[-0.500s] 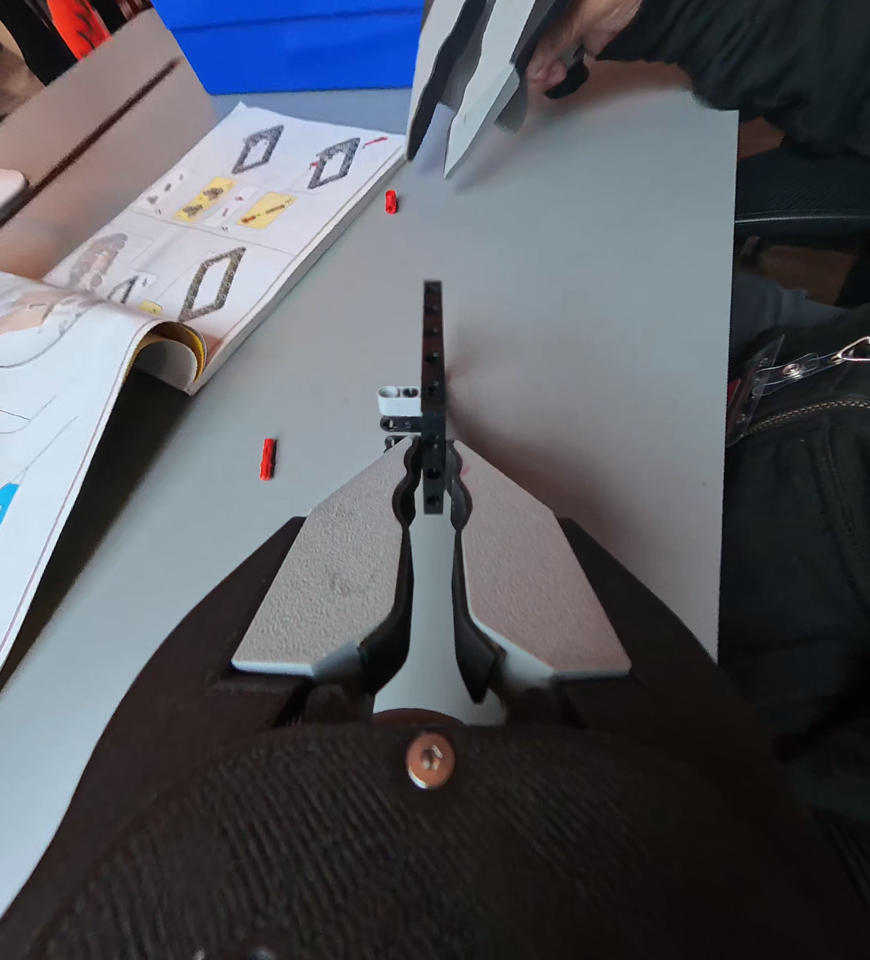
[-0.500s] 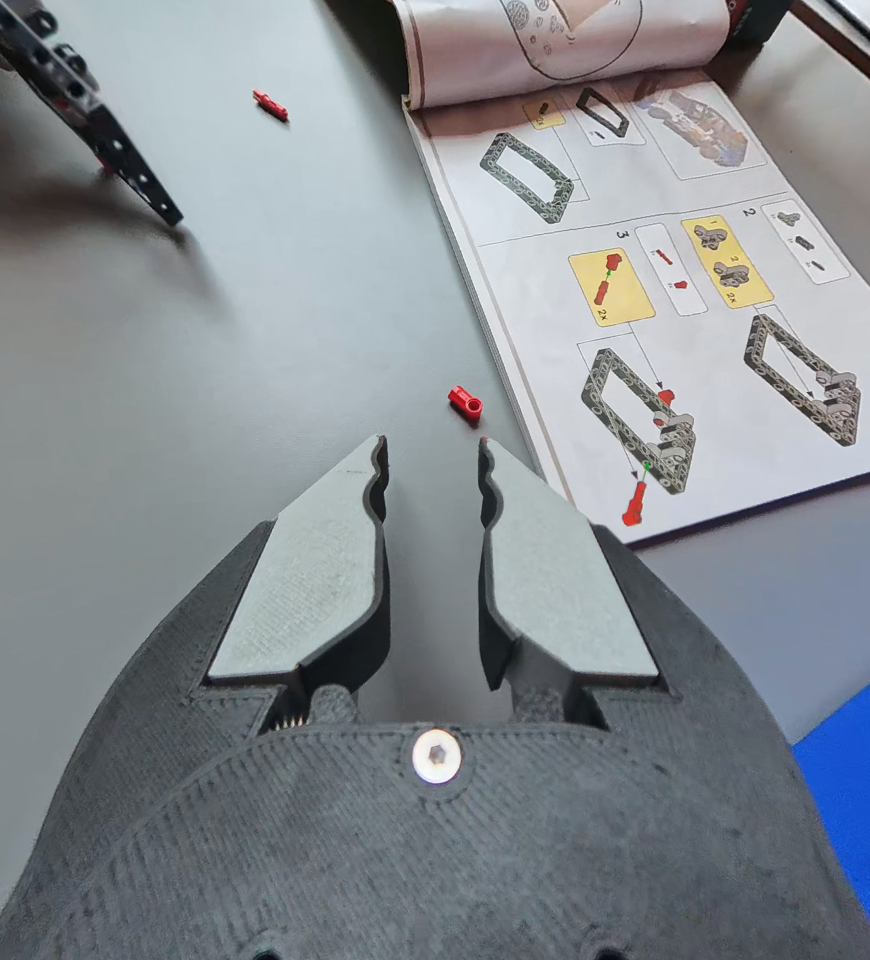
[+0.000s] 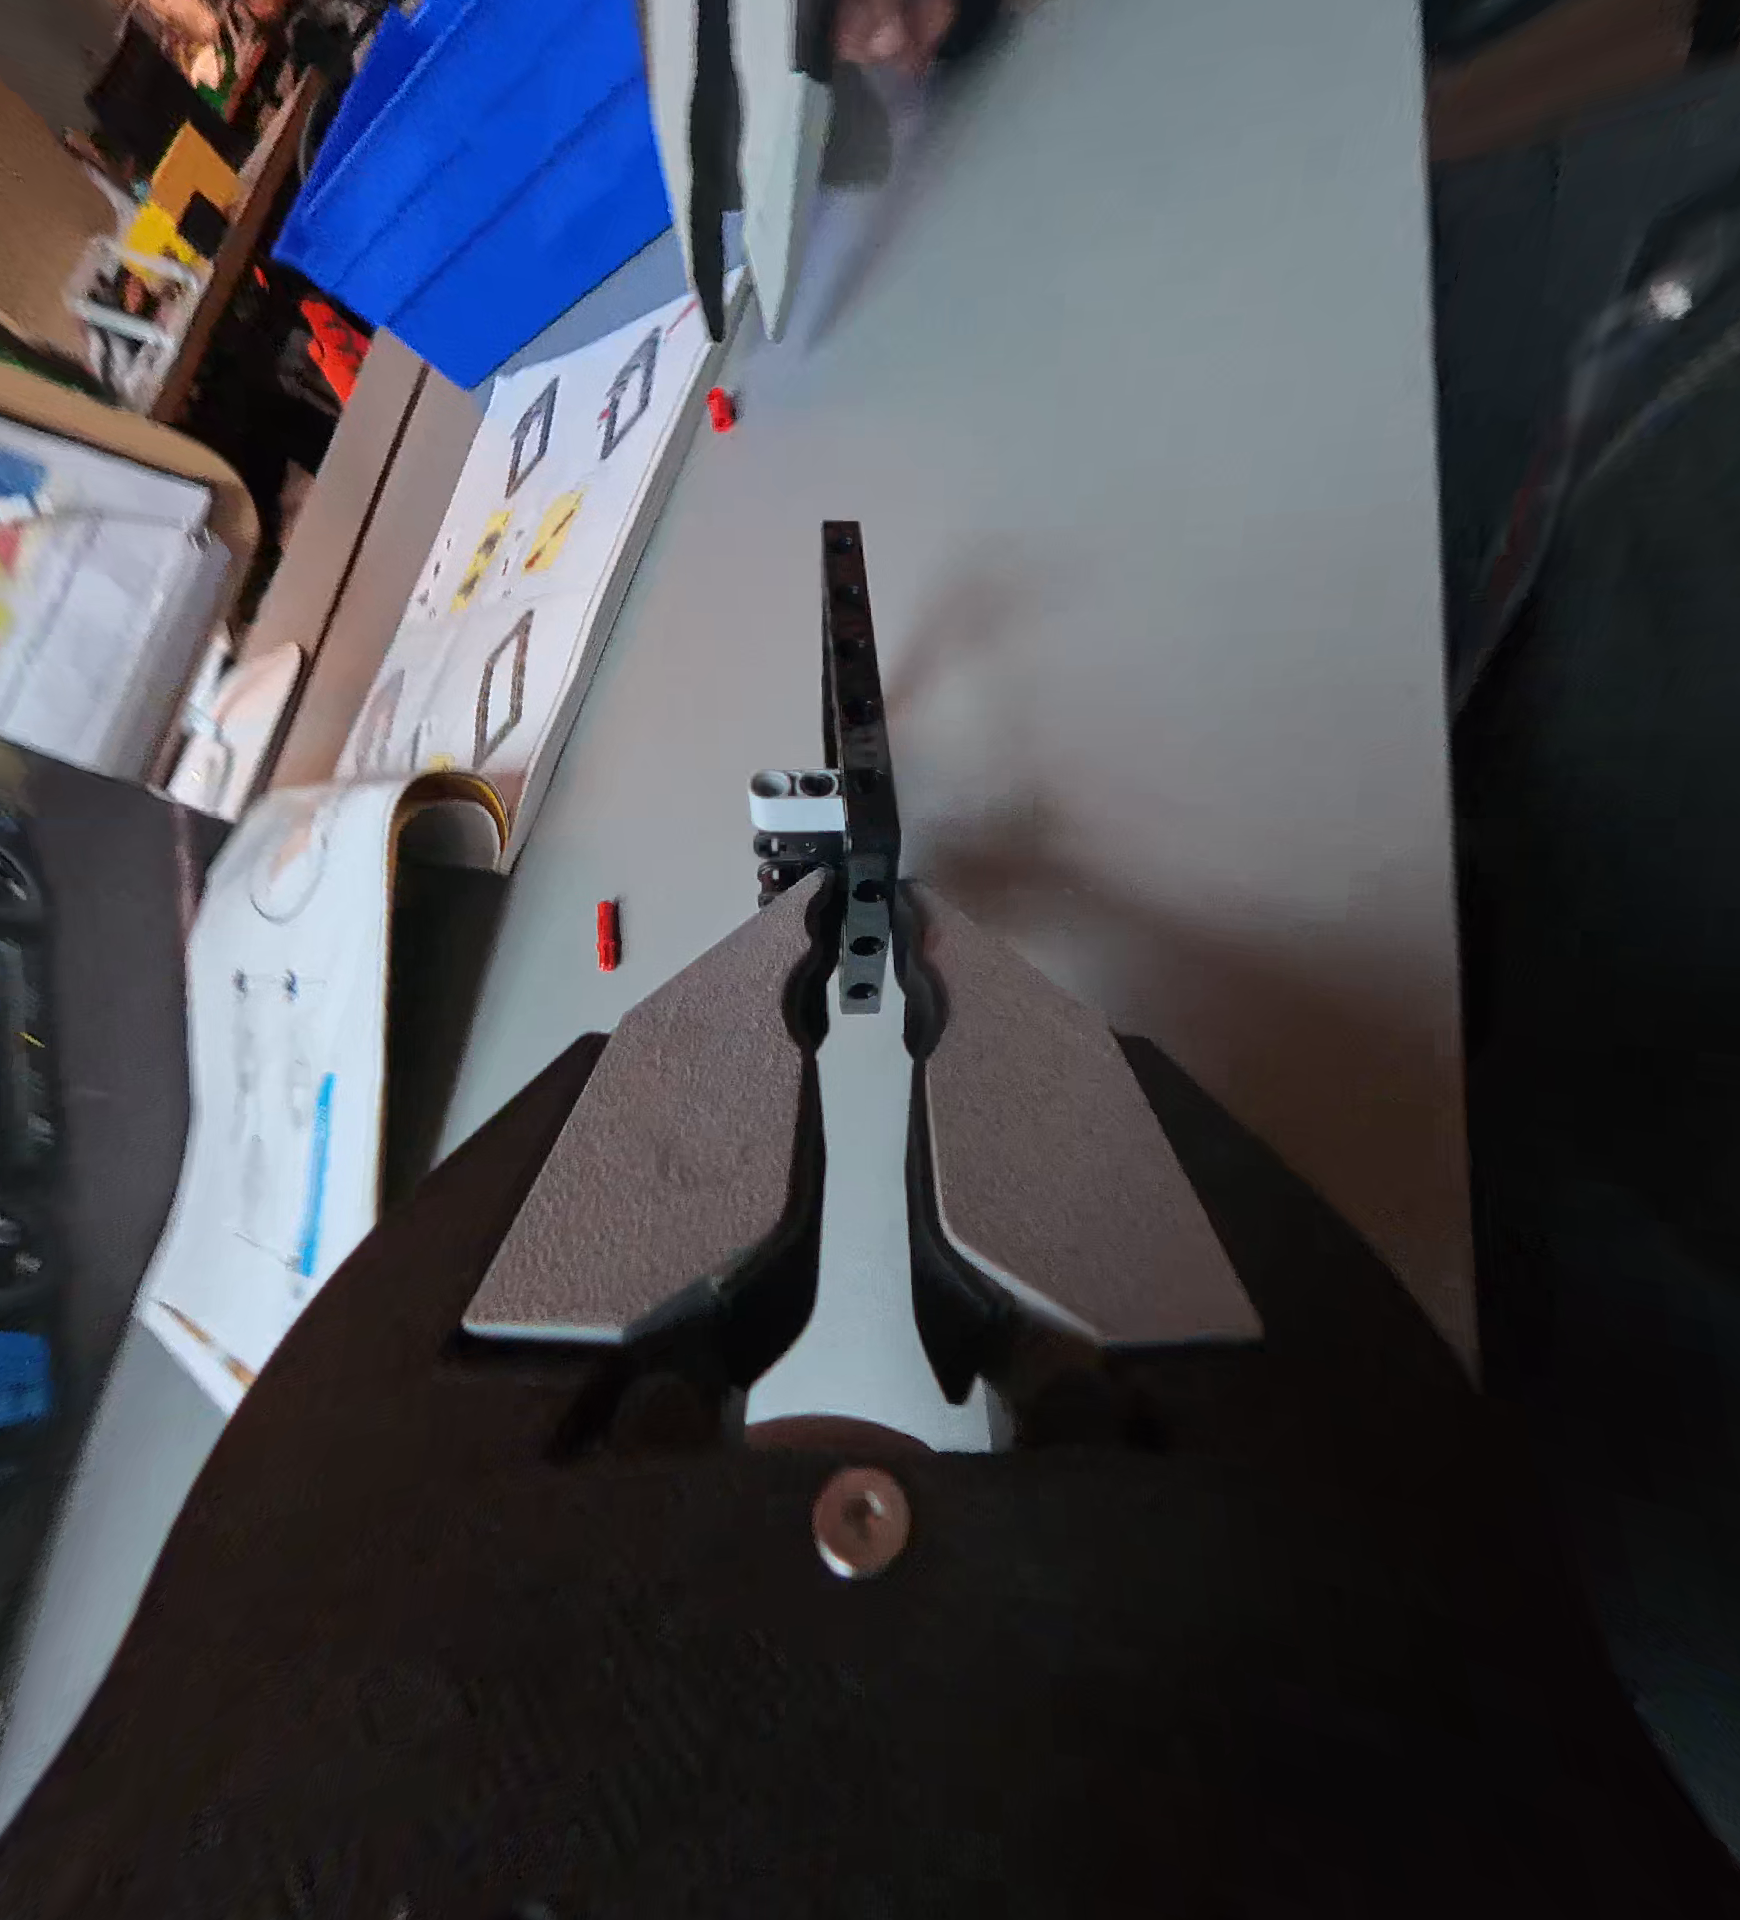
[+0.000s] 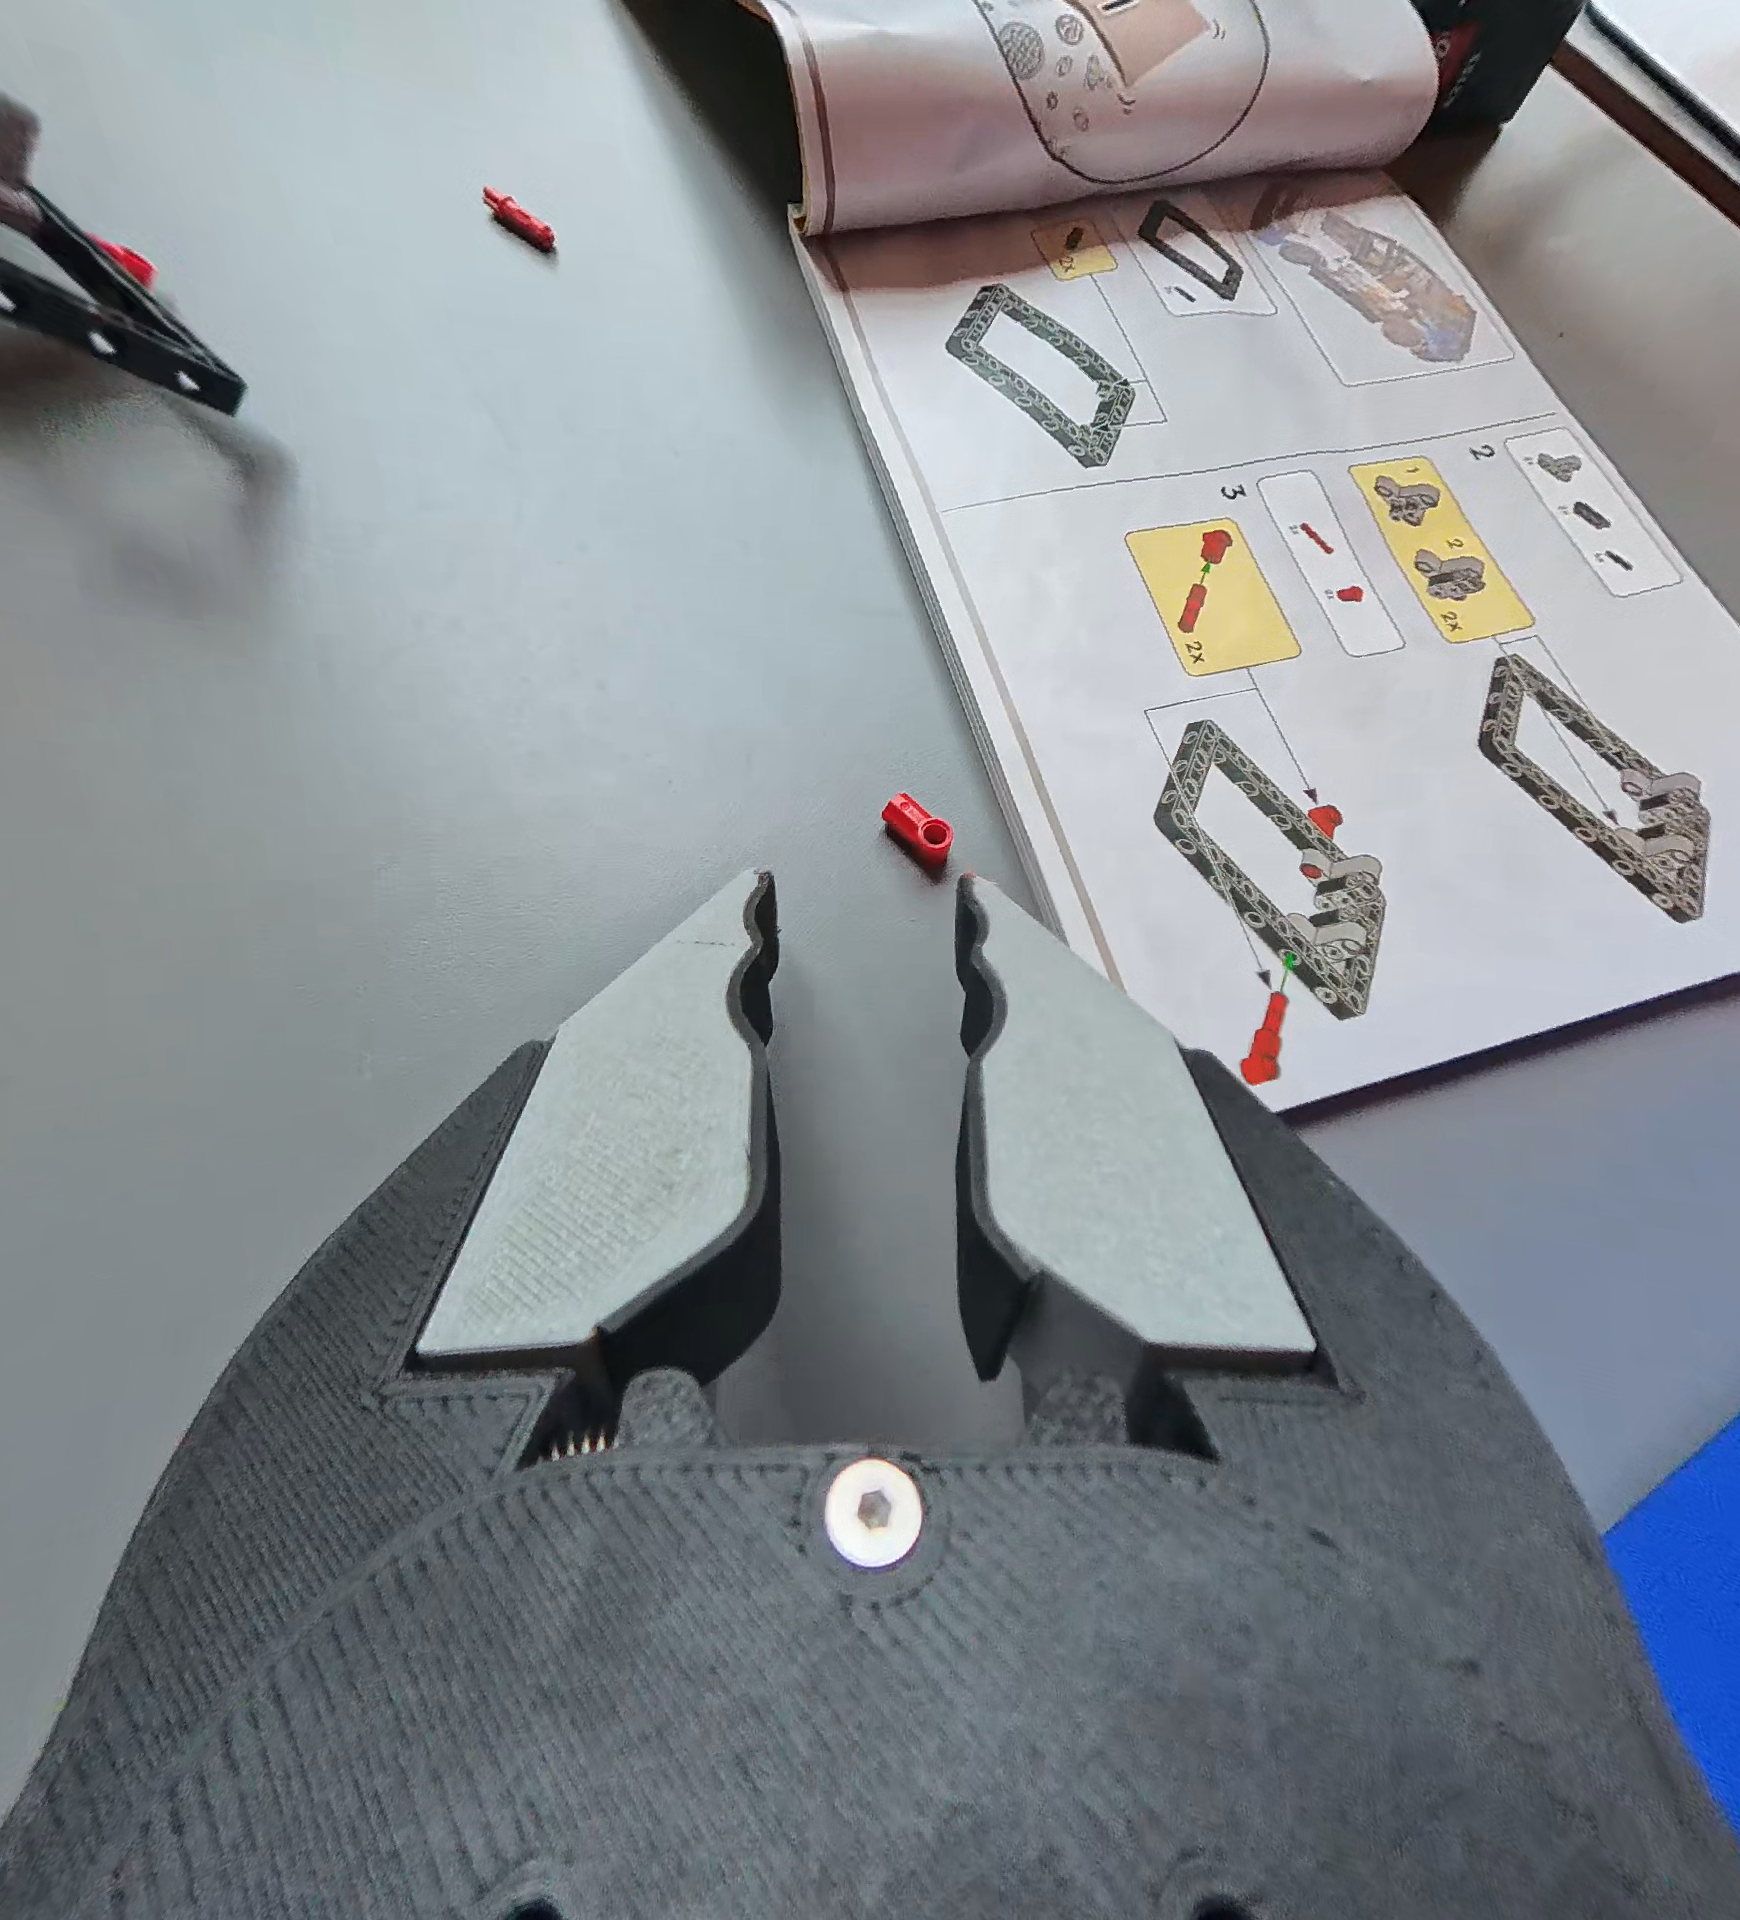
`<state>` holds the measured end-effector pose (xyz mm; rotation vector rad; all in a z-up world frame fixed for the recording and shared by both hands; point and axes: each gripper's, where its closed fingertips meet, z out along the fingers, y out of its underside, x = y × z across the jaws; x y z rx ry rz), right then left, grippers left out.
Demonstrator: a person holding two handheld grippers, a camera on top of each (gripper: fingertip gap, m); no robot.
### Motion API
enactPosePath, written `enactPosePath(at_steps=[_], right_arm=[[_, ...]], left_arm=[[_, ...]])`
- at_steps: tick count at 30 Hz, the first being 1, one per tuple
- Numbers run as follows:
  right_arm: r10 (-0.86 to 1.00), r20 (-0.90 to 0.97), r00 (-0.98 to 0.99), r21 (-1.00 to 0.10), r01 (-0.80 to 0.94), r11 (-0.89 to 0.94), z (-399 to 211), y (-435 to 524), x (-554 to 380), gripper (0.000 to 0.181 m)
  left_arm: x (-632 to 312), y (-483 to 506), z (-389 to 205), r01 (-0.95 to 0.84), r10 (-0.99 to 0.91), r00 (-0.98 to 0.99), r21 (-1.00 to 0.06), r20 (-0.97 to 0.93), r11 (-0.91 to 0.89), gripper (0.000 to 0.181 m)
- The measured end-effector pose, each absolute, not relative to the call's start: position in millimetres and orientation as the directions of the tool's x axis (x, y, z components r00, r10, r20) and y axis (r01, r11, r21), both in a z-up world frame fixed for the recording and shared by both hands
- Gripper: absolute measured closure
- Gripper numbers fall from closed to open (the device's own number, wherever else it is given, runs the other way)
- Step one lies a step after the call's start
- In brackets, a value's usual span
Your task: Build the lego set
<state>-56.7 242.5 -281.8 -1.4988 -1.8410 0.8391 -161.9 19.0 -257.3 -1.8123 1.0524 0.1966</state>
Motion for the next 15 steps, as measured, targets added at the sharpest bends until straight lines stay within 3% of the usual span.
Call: enactPosePath(at_steps=[8,15], right_arm=[[0.978,0.106,-0.177,-0.795,0.576,0.190,-279.5,240.3,-56.4,0.151],[0.979,0.105,-0.173,-0.817,0.547,0.184,-273.8,239.9,-55.7,0.151]], left_arm=[[-162.0,11.1,-270.7,-0.926,-0.488,0.355,-0.370,-0.797,-0.069,0.173],[-162.0,7.5,-282.2,-0.998,-0.361,-0.060,0.054,-0.931,0.026,0.174]])
